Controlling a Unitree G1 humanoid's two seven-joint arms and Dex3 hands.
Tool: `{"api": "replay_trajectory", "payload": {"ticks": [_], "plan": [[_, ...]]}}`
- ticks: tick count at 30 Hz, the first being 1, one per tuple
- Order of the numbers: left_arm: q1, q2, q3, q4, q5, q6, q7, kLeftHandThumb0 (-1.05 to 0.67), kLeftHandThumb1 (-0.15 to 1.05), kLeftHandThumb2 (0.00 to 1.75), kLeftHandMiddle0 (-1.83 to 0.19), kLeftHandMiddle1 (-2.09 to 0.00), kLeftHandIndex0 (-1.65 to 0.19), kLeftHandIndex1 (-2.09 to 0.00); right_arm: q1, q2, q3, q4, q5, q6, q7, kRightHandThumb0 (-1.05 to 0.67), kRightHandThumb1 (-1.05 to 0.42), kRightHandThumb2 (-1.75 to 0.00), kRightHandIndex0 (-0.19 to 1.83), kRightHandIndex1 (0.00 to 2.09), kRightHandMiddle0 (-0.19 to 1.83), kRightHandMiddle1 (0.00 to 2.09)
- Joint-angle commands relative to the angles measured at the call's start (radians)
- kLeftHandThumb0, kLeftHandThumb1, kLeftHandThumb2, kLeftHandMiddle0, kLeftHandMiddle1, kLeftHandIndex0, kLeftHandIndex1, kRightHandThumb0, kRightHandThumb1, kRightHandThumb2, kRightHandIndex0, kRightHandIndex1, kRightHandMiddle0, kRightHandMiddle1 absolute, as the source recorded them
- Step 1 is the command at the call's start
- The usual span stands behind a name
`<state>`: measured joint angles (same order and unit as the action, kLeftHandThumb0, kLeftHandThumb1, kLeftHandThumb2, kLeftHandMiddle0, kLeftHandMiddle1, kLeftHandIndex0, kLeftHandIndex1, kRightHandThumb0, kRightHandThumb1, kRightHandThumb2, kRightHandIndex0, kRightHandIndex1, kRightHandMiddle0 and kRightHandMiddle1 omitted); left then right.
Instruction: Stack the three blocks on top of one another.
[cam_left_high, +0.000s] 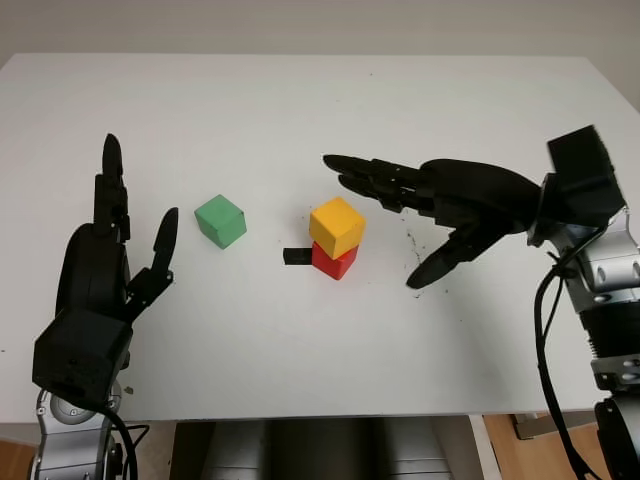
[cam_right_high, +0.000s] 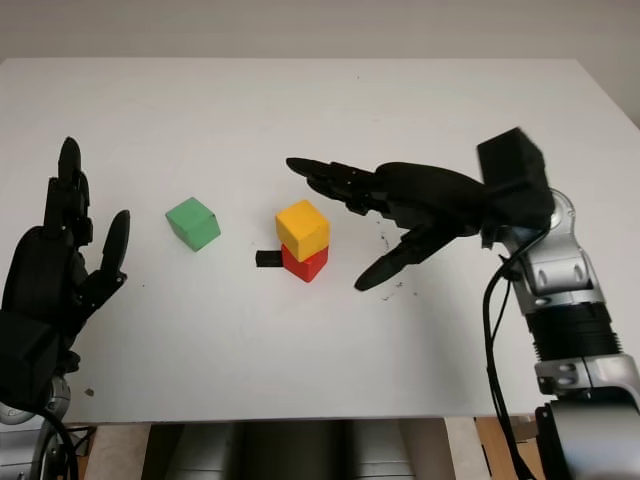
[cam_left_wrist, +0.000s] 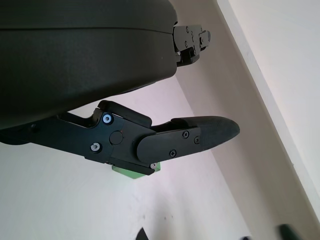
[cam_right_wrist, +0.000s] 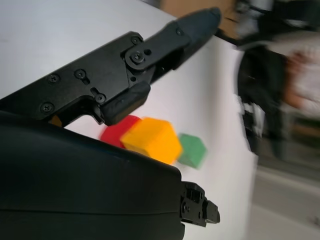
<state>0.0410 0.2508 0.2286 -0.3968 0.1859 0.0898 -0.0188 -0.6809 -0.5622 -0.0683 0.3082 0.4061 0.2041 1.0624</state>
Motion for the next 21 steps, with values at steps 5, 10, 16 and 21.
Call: {"api": "replay_trajectory", "payload": {"ticks": [5, 10, 16, 21], "plan": [[-0.11, 0.069, -0.005, 0.005, 0.082, 0.112, 0.002, -0.68, 1.05, 0.34, -0.01, -0.08, 0.02, -0.09, 0.079, 0.157, -0.156, -0.093, 0.075, 0.0, -0.326, -0.89, -1.05, -0.42, -0.06, 0.07, -0.11, 0.05], [-0.227, 0.178, -0.028, 0.06, 0.146, 0.152, -0.05, -0.67, 1.05, 0.23, -0.06, -0.07, -0.05, -0.1, 0.089, 0.228, -0.167, -0.124, 0.067, 0.067, -0.526, -0.81, -1.05, -0.63, -0.13, 0.03, -0.15, 0.01], [-0.372, 0.343, -0.101, 0.151, 0.243, 0.166, -0.173, -0.67, 1.05, 0.12, -0.09, -0.06, -0.13, -0.1, 0.101, 0.257, -0.166, -0.134, 0.042, 0.08, -0.647, -0.77, -1.05, -0.69, -0.17, 0.02, -0.15, 0.0], [-0.513, 0.439, -0.224, 0.253, 0.338, 0.187, -0.299, -0.77, 1.05, 0.12, -0.07, -0.05, -0.18, -0.1, 0.096, 0.267, -0.18, -0.121, 0.041, 0.095, -0.708, -0.76, -1.05, -0.69, -0.18, 0.02, -0.16, 0.0]]}}
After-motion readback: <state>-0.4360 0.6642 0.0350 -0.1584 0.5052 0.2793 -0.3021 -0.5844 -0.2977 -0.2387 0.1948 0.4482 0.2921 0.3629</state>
